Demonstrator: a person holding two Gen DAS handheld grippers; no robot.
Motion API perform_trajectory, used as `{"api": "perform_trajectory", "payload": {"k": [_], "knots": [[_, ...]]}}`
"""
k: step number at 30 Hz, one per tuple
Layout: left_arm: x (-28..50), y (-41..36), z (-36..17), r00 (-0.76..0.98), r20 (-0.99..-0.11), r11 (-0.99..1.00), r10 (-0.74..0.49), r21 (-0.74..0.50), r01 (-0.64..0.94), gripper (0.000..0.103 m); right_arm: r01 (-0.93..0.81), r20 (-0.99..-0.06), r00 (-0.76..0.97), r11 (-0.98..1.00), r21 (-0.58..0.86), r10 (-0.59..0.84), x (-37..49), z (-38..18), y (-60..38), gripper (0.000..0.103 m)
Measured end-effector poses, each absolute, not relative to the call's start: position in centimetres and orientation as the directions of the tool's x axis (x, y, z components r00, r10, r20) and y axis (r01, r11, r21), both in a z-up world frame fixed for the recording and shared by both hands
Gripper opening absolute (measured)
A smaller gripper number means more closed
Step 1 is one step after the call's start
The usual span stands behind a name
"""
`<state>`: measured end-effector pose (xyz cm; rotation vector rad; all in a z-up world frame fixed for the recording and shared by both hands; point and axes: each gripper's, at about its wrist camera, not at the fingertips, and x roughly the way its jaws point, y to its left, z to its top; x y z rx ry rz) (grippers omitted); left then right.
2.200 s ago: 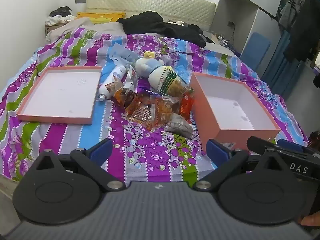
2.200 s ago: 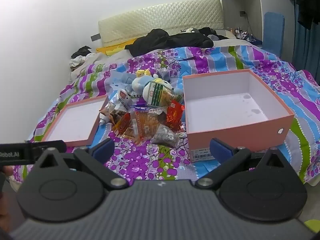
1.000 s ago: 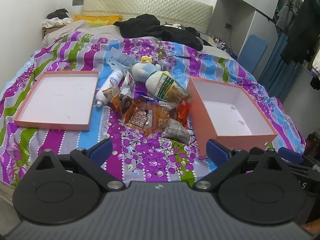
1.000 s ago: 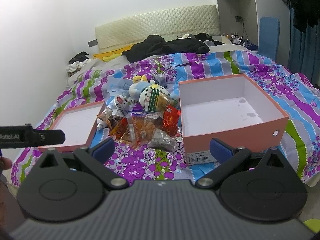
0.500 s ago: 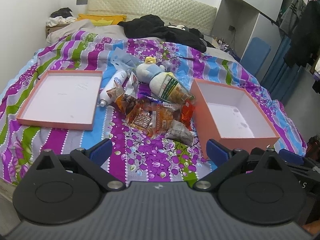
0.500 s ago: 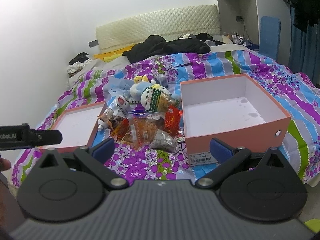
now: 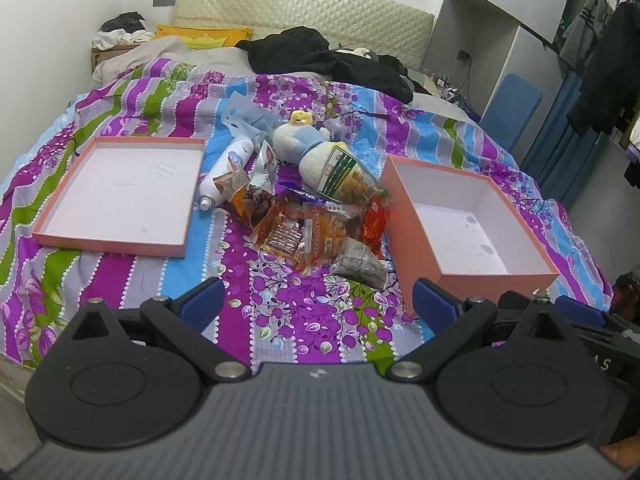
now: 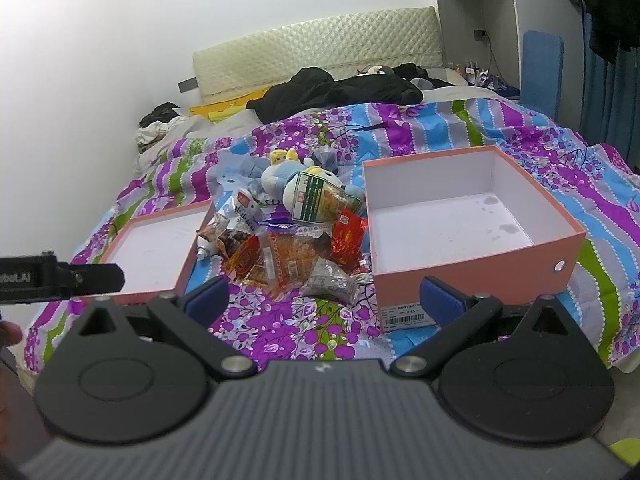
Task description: Organize snacks
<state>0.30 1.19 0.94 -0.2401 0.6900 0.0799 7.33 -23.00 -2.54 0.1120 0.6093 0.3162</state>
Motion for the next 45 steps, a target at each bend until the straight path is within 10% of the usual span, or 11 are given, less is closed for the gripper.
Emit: {"api": "perform_trajectory", "payload": {"k": [32,45], "knots": [[0.4,2.4,-4.5,0.722,-0.691,0.972,-0.033,-0.19,-0.137,0.101,-0.24,-0.572,0.751,0.943,0.23,0.331,4.8,-6.7,-22.0,0.103],[4.4,4.8,-9.1,0.732,-0.68,0.971,-0.051,-0.204,-0.122,0.1,-0.264,-0.615,0.73,0.953,0.148,0.298,8.4,-10.8,-19.2,0.067]]}}
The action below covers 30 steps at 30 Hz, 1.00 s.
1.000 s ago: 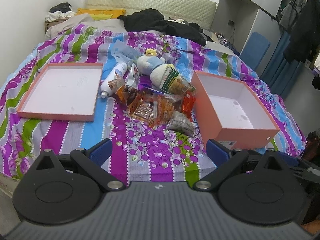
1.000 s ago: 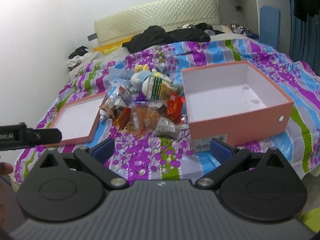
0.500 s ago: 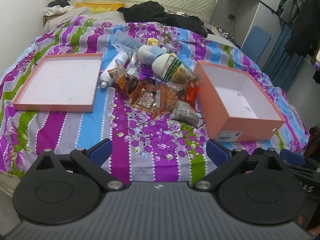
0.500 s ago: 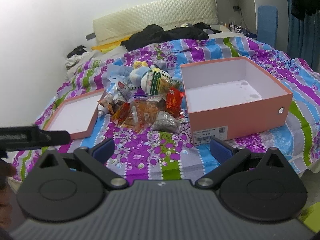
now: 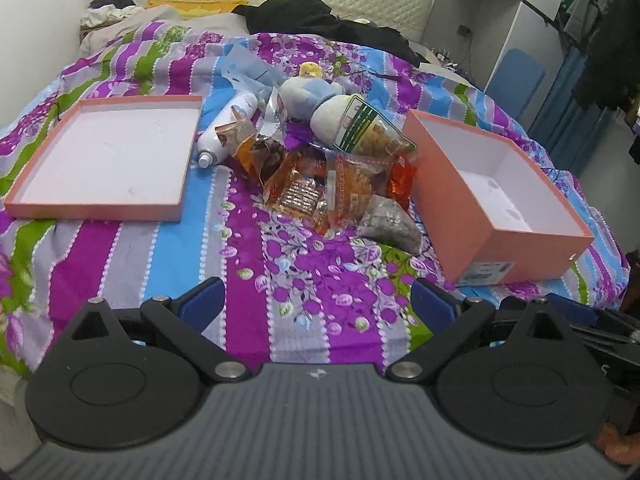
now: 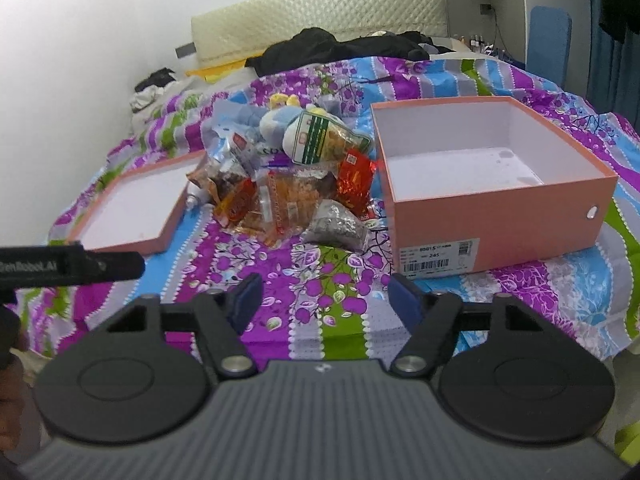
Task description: Organize snacks
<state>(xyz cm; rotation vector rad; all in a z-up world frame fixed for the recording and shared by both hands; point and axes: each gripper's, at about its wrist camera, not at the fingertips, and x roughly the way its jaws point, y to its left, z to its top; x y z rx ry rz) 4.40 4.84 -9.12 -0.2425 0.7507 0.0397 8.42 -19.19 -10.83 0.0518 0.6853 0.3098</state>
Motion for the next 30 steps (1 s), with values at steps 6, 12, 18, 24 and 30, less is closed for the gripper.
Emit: {"api": "perform_trajectory", "payload": {"k": [6,12,18,24,30], "knots": [[8.2,6.4,-11.8,0.715,-0.695,0.969,-0.07,-0.217,-0.116,0.1,-0.304,-0.592,0.761,0.952,0.036,0.266,10.5,-12.4,-16.8,0.067],[12.4,8.2,-16.1,0.712,-0.693,0.96,-0.115,-0.262,-0.1,0.1,-0.376,-0.576,0.768,0.925,-0.051,0.28,13.7,-14.5,-14.2,0.067],[16.7,10.9,-19.5,0.717,-0.685,0.956,-0.125,-0.278,-0.099,0.1,-0.441,-0.564,0.782,0.875,-0.2,0.265,17.5,-17.0,-11.0,0.065],[20.9,12.1,-21.6,0.728,-0.668,0.953,-0.154,-0.296,-0.069,0.092,-0.464,-0.577,0.794,0.804,-0.372,0.191,20.9,-19.3,-8.5,0.065],[24.5,12.7,-23.4,0.738,-0.651,0.951,-0.177,-0.305,-0.04,0.071,-0.49,-0.602,0.787,0.73,-0.477,0.135,23.5,-21.2,-7.0,0.064]]}}
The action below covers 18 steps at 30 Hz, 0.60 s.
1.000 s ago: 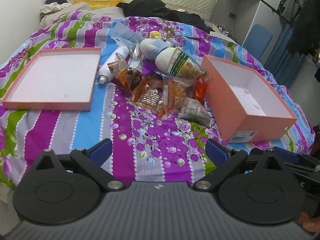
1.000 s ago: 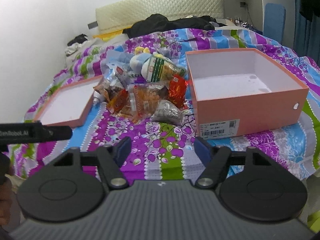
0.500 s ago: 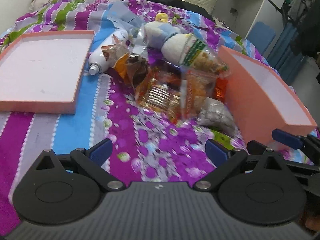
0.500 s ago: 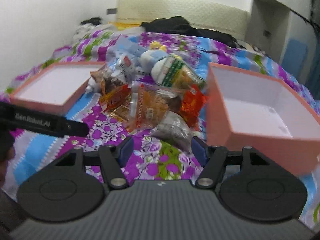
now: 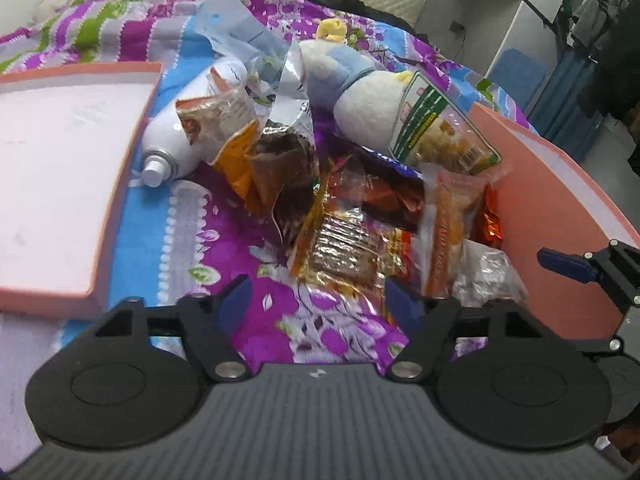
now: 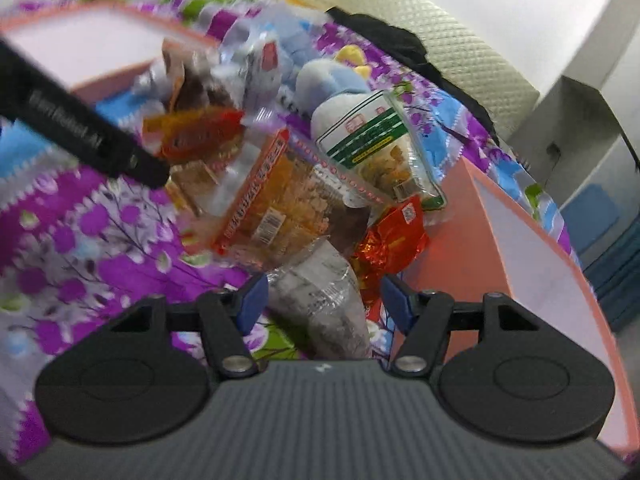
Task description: Organize snacks
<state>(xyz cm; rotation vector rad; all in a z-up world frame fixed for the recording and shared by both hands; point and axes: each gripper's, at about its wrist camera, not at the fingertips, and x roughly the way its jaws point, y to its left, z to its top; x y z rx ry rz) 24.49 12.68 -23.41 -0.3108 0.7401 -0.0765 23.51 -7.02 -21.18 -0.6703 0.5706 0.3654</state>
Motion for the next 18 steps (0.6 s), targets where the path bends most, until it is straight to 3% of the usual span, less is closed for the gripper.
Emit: {"api": "perform_trajectory", "payload": {"k": [6,11,13,14,18], "knots": [[27.3,13.9,-25.2,0.727,-0.655,0.943,-0.206,-0.331,-0.031,0.058,-0.521,-0.626,0.77,0.69,-0.502,0.126,25.1,-22.6,-6.2,0.065],[28.3,14.3,-25.9,0.733,-0.645,0.934,-0.217,-0.356,-0.037,0.053,-0.55,-0.659,0.74,0.685,-0.478,0.134,26.0,-22.9,-6.1,0.068],[28.5,14.1,-25.8,0.742,-0.64,0.937,-0.202,-0.347,-0.043,0.034,-0.573,-0.694,0.706,0.694,-0.437,0.146,26.7,-23.0,-6.2,0.074],[28.6,14.1,-25.8,0.745,-0.639,0.936,-0.194,-0.348,-0.055,0.017,-0.578,-0.707,0.692,0.7,-0.421,0.146,27.0,-23.0,-6.3,0.077],[28.3,14.2,-25.9,0.745,-0.636,0.92,-0.202,-0.385,-0.079,0.008,-0.588,-0.726,0.669,0.713,-0.382,0.163,27.4,-22.9,-6.9,0.077]]}}
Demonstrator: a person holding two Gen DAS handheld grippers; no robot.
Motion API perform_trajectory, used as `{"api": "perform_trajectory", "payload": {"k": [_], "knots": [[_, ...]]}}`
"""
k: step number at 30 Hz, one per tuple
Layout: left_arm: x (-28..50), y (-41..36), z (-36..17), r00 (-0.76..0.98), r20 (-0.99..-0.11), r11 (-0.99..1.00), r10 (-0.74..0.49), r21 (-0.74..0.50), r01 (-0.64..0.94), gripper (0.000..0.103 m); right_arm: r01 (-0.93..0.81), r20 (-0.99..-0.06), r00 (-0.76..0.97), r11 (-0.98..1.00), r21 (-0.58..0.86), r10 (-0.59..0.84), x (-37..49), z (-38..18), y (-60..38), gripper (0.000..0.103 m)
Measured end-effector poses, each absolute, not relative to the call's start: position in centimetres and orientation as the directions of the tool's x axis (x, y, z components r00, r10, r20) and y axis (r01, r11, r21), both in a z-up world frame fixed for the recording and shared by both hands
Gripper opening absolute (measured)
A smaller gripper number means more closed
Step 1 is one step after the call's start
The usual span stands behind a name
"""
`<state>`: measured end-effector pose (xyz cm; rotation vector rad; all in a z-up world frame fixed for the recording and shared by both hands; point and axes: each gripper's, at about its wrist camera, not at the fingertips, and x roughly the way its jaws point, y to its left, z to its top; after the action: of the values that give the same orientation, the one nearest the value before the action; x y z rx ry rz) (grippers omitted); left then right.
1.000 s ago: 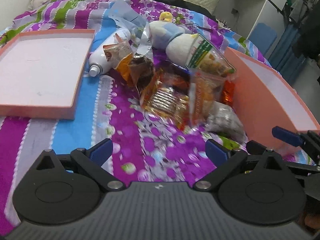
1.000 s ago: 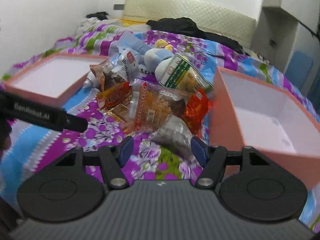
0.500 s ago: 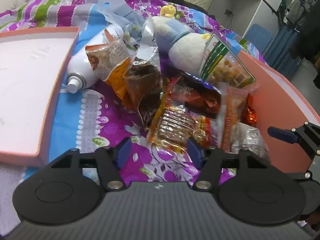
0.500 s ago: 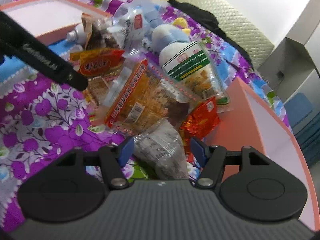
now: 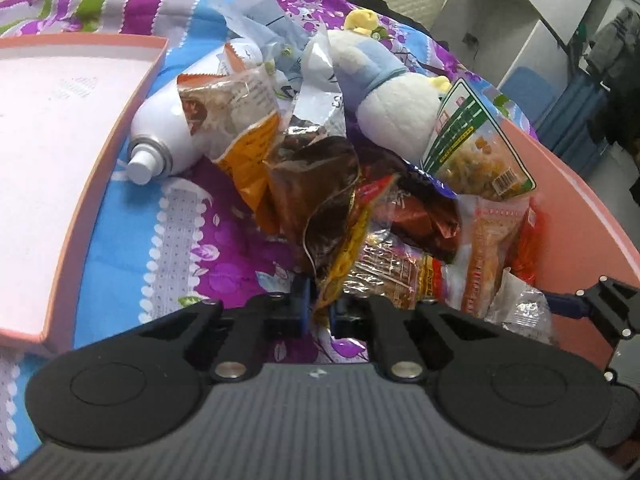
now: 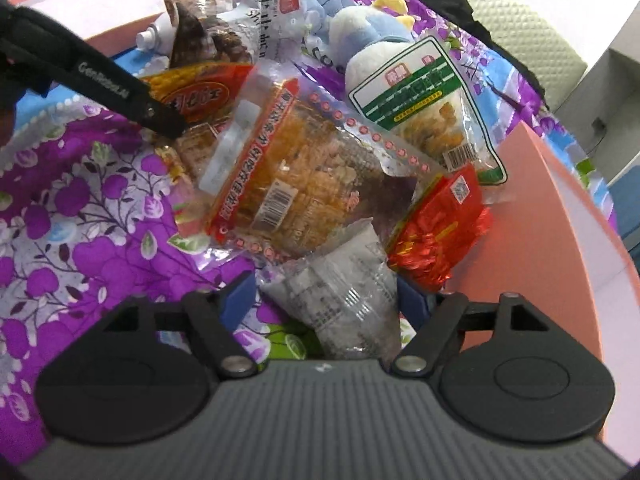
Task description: Organize snacks
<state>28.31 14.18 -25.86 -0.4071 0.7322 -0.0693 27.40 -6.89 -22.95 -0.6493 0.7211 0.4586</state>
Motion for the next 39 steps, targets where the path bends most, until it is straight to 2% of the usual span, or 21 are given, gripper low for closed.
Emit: {"api": "perform_trajectory", "payload": {"k": [3,7,13,22,25,35,37,39], "knots": [[27.6,14.1,-25.4,0.749,-0.629,0.913,-0.21,-0.4,-0.08,0.006,-0.6,-0.73,0.66,0.709,-0.37,0.177,27.3,-22.8,-7.2,0.072],[26.1,13.8,-24.4,0.747,-0.631,0.904,-0.211,-0.416,-0.096,0.006,-0.599,-0.724,0.664,0.712,-0.366,0.187,26.7,-22.1,-7.6,0.056],[23.0,13.0,-22.5,0.741,-0.639,0.883,-0.205,-0.447,-0.142,0.006,-0.606,-0.74,0.631,0.744,-0.282,0.233,25.4,-20.4,-8.9,0.046],[17.6,11.8,-22.2,0.676,-0.714,0.843,-0.179,-0.466,-0.269,0.006,-0.629,-0.785,0.54,0.765,-0.137,0.304,22.1,-18.9,-10.8,0.043],[15.9,11.7,-22.7,0.639,-0.739,0.806,-0.213,-0.503,-0.313,0.007,-0.634,-0.798,0.516,0.765,-0.111,0.312,20.7,-18.8,-11.2,0.043],[12.2,9.9,-21.7,0.651,-0.731,0.801,-0.206,-0.508,-0.317,0.008,-0.602,-0.814,0.493,0.796,-0.064,0.307,19.2,-17.5,-14.1,0.043],[12.5,9.8,-21.8,0.656,-0.731,0.803,-0.186,-0.498,-0.327,0.015,-0.589,-0.817,0.489,0.806,-0.052,0.305,19.2,-17.5,-14.8,0.043],[13.0,9.4,-22.1,0.65,-0.743,0.815,-0.159,-0.47,-0.338,0.037,-0.574,-0.822,0.483,0.818,-0.036,0.302,19.4,-17.6,-15.6,0.043]]}}
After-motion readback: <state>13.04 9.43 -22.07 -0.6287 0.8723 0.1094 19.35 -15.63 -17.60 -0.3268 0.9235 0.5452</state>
